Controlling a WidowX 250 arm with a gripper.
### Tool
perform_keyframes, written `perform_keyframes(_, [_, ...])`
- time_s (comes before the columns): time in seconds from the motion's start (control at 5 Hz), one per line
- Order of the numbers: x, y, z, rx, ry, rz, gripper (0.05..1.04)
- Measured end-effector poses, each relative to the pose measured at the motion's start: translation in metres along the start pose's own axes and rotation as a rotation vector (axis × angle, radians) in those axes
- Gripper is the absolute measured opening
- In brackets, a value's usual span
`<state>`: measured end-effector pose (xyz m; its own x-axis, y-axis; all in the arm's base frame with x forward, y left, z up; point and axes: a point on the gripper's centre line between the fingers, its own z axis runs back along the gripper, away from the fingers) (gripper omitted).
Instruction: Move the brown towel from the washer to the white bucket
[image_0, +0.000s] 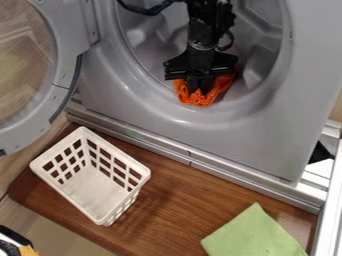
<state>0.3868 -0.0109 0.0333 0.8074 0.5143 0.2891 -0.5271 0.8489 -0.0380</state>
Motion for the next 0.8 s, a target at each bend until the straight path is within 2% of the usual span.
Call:
perform_keyframes(0.4, [-0.018, 0.015, 0.014, 0.013, 0.023, 0.019, 0.073])
perform_keyframes(0.8, [-0.045, 0.042, 0.041, 0.022, 0.009, 0.061, 0.072])
